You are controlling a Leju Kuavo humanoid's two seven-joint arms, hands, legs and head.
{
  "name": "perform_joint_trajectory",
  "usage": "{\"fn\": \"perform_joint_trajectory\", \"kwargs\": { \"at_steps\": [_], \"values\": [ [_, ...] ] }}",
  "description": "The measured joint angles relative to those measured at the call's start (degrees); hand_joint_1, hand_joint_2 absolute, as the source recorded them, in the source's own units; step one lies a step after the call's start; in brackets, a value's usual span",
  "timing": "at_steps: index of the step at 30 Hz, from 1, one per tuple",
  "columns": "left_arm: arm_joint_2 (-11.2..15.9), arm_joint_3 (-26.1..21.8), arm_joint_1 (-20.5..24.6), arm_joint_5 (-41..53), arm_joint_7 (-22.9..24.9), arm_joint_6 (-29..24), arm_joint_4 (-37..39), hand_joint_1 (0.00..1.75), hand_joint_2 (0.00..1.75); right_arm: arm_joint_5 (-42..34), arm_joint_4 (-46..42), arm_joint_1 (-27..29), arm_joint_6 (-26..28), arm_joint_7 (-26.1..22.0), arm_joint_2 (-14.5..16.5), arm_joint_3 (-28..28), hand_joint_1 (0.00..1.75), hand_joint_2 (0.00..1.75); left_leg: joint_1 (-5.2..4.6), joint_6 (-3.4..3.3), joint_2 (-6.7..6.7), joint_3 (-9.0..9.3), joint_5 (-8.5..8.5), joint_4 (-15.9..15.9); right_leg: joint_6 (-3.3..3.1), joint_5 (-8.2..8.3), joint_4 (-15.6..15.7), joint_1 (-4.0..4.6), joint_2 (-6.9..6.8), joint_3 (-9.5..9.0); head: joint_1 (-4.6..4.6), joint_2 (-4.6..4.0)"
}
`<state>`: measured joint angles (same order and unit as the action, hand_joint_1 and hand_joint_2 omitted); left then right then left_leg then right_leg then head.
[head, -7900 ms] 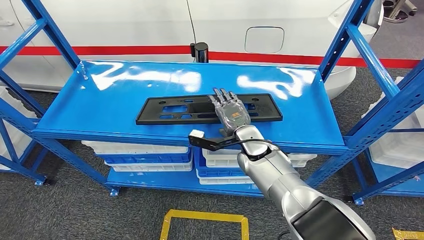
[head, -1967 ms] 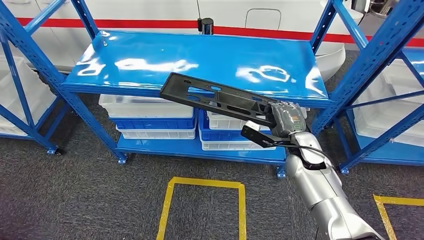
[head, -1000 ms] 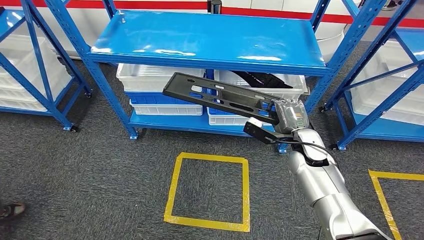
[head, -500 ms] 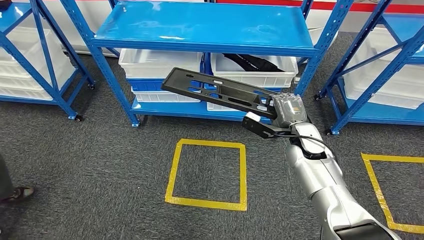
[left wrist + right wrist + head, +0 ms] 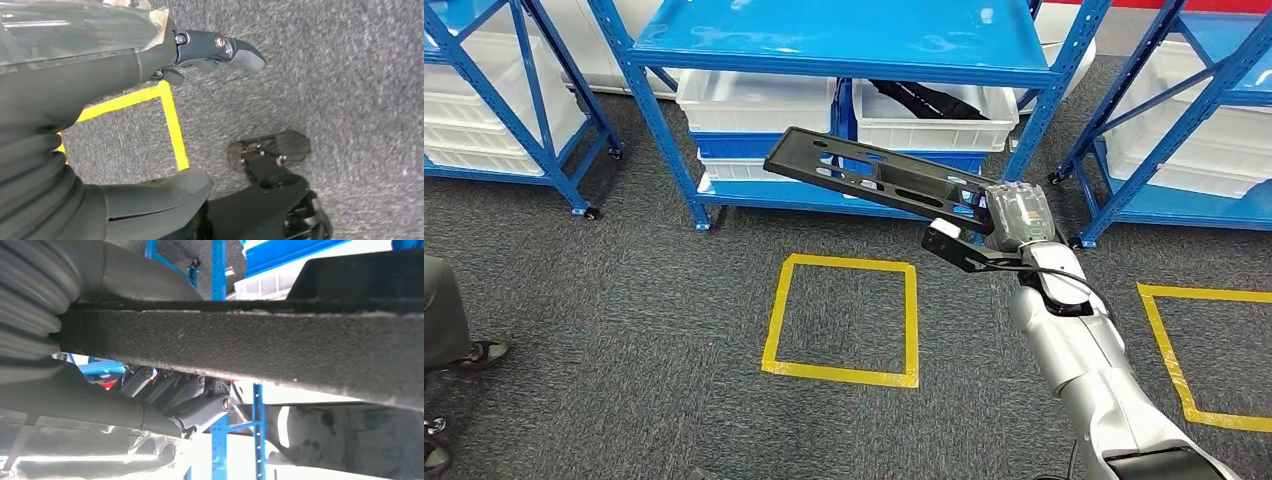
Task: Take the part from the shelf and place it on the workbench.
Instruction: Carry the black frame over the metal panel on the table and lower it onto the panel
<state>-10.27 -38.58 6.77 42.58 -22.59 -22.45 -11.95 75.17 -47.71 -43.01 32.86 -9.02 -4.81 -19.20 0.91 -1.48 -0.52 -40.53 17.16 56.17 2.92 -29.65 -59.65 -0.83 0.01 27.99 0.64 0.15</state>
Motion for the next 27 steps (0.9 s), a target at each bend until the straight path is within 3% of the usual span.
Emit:
{"fn": "perform_joint_trajectory", "kwargs": {
  "at_steps": [1,2,5,11,13,15,16,17,19,20,21,22,24,26,27],
  "values": [
    [0.0,0.0,0.0,0.0,0.0,0.0,0.0,0.00,1.75,0.0,0.0,-0.1,0.0,0.1,-0.1,0.1,1.75,1.75,-0.11,0.30,-0.01,-0.18,-0.81,-0.2,-0.48,-0.94,3.0,0.22,0.10,-1.72,0.09,0.00],
    [0.0,0.0,0.0,0.0,-0.1,0.0,0.0,0.00,1.75,0.1,0.1,-0.1,0.0,0.2,-0.1,0.1,1.75,1.75,-0.15,0.55,0.01,-0.28,-1.62,-0.5,-0.89,-1.15,4.1,0.40,0.15,-1.82,0.24,0.00],
    [0.0,0.0,-0.1,0.0,-0.1,0.0,0.0,0.00,1.75,0.1,0.1,0.0,0.0,0.3,-0.2,0.1,1.75,1.75,-0.14,0.93,0.11,-0.44,-2.86,-1.1,-1.59,-0.39,3.7,0.11,0.03,-0.73,0.40,0.00],
    [0.0,0.0,-0.3,0.0,-0.1,0.1,0.0,0.00,1.75,0.1,0.2,0.1,0.0,0.3,-0.3,0.1,1.75,1.75,0.00,1.05,0.10,-0.56,-2.68,-1.1,-1.96,-0.05,3.7,-0.37,-0.07,-0.69,0.50,0.00],
    [0.0,0.0,-0.5,0.1,0.0,0.1,0.0,0.00,1.75,0.2,0.2,0.2,0.0,0.4,-0.3,0.2,1.75,1.75,0.18,1.27,0.10,-1.18,0.54,0.6,-2.77,0.68,3.7,-0.68,-0.22,-0.34,0.56,0.00],
    [0.1,-0.1,-0.6,0.2,0.0,0.1,0.0,0.00,1.75,0.4,0.2,0.5,0.0,0.5,-0.5,0.4,1.75,1.75,0.30,1.61,0.21,-2.90,7.15,8.8,-3.65,2.55,3.5,-0.43,-0.31,1.66,0.70,0.00],
    [0.1,-0.1,-0.6,0.2,0.0,0.2,0.0,0.00,1.75,0.5,0.2,0.8,0.0,0.5,-0.7,0.5,1.75,1.75,0.30,1.58,0.28,-2.04,8.39,11.6,-3.68,3.65,3.2,-0.20,-0.29,3.22,0.78,0.00],
    [0.1,-0.2,-0.5,0.2,0.0,0.2,0.0,0.00,1.75,0.6,0.2,1.0,0.0,0.5,-0.9,0.7,1.75,1.75,0.17,1.30,0.40,0.80,9.92,11.4,-3.42,5.00,3.0,0.09,-0.26,5.02,0.82,0.00],
    [0.1,-0.5,-0.4,0.1,-0.1,0.2,0.0,0.00,1.75,0.8,0.1,1.2,-0.1,0.6,-1.3,1.0,1.75,1.75,-0.34,0.27,0.56,7.36,9.62,4.5,-2.30,6.88,2.7,0.29,-0.26,7.01,0.80,0.00],
    [0.1,-0.6,-0.4,0.0,-0.1,0.1,0.0,0.00,1.75,0.8,0.1,1.1,-0.1,0.6,-1.5,1.1,1.75,1.75,-0.50,-0.27,0.56,9.21,9.86,1.4,-1.75,7.48,2.8,0.50,-0.25,7.35,0.78,0.00],
    [0.0,-0.8,-0.4,0.0,-0.2,0.1,0.0,0.00,1.75,0.8,0.1,1.0,-0.2,0.6,-1.6,1.1,1.75,1.75,-0.53,-0.66,0.46,9.12,9.28,0.8,-1.43,7.48,2.6,0.50,-0.24,7.70,0.76,0.00],
    [0.0,-0.8,-0.4,0.0,-0.2,0.1,0.0,0.00,1.75,0.9,0.0,1.0,-0.2,0.6,-1.7,1.2,1.75,1.75,-0.46,-1.11,0.37,8.96,8.56,0.3,-1.43,6.74,1.5,0.53,-0.19,8.39,0.70,0.00],
    [0.0,-0.9,-0.3,-0.1,-0.3,0.1,0.0,0.00,1.75,0.9,0.0,1.1,-0.3,0.5,-2.1,1.3,1.75,1.75,-0.34,-1.64,0.22,8.13,7.28,-0.3,-1.81,3.18,-4.4,0.33,-0.13,11.11,0.46,0.00],
    [0.0,-0.9,-0.3,-0.1,-0.3,0.1,0.0,0.00,1.75,0.9,0.0,1.3,-0.5,0.4,-2.3,1.5,1.75,1.75,-0.35,-1.67,0.24,6.89,6.32,-0.2,-1.83,-0.54,-12.1,0.17,-0.11,13.77,0.26,0.00],
    [0.0,-0.9,-0.4,-0.1,-0.3,0.1,0.0,0.00,1.75,0.9,0.0,1.4,-0.5,0.4,-2.3,1.6,1.75,1.75,-0.32,-1.56,0.23,6.33,5.89,-0.2,-1.51,-1.36,-13.8,0.09,-0.11,13.90,0.22,-0.01]
  ]
}}
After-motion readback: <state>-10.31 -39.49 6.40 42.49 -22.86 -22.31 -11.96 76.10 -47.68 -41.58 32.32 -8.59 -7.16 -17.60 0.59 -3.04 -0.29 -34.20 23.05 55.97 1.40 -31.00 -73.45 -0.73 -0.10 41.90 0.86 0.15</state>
